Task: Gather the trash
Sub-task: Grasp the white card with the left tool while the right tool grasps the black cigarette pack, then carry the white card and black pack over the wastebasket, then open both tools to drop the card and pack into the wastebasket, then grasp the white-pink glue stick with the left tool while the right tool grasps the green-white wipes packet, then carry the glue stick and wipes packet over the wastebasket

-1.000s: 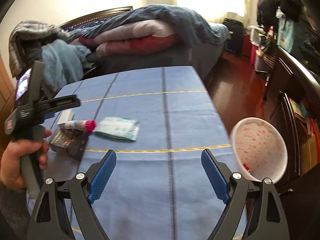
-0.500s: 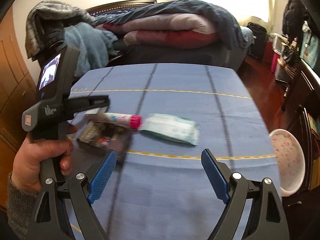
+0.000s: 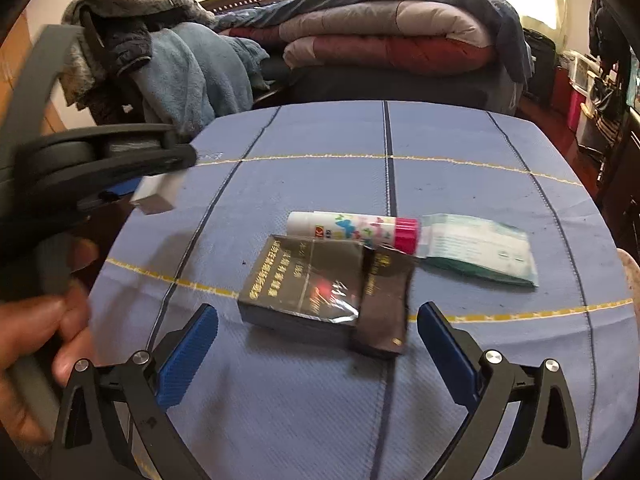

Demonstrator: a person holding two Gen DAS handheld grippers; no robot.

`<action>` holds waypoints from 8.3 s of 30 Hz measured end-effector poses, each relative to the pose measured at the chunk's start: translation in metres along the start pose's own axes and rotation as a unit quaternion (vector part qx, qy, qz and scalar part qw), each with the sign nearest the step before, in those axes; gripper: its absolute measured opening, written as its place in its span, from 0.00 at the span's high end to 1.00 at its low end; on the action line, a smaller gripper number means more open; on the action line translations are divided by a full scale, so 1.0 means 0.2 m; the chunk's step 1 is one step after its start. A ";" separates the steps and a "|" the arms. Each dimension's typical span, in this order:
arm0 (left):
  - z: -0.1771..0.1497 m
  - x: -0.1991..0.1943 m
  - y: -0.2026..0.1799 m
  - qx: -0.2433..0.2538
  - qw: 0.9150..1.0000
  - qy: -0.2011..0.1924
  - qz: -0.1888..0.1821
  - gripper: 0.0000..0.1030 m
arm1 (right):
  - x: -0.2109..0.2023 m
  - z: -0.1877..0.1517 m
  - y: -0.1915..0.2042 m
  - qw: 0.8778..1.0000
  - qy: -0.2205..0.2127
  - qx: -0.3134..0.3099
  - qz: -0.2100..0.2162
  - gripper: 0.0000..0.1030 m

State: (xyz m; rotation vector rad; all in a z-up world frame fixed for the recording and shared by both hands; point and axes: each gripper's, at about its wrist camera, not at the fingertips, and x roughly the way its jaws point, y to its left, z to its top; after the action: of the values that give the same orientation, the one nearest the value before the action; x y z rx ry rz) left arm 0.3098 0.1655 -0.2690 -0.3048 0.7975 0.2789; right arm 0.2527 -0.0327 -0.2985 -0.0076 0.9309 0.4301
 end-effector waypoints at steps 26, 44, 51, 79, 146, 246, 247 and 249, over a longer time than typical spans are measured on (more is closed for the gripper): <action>-0.01 -0.22 -0.20 0.035 0.998 -0.025 -0.041 0.62 | -0.27 -0.03 -0.21 0.999 -0.038 0.015 -0.020 0.18; -0.09 -0.47 -1.01 0.152 0.974 -0.056 -0.159 0.62 | -0.72 -0.10 -0.83 0.986 -0.112 0.088 -0.091 0.18; -0.18 -0.46 -1.35 0.197 0.958 -0.044 -0.203 0.62 | -0.84 -0.16 -1.09 0.974 -0.130 0.125 -0.133 0.18; -0.56 -0.12 -2.38 0.324 0.899 0.032 -0.294 0.62 | -0.82 -0.35 -1.95 0.926 -0.114 0.243 -0.264 0.18; -0.27 0.16 -0.66 0.133 0.990 0.038 -0.022 0.11 | -0.45 -0.08 -0.83 0.994 -0.051 0.036 -0.094 0.04; -0.46 -0.34 -1.99 0.290 0.921 -0.047 -0.258 0.16 | -0.84 -0.32 -1.71 0.945 -0.101 0.215 -0.226 0.22; -0.47 -0.32 -2.04 0.293 0.918 -0.044 -0.263 0.16 | -0.85 -0.33 -1.73 0.943 -0.100 0.218 -0.229 0.22; -0.48 -0.30 -2.11 0.298 0.915 -0.040 -0.269 0.16 | -0.84 -0.33 -1.78 0.941 -0.100 0.225 -0.233 0.22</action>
State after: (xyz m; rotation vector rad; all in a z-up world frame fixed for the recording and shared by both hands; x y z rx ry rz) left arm 0.3578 -0.2657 -0.2205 0.0721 0.6521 -0.4691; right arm 0.2424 -0.4308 -0.2710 0.2251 0.7771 -0.2261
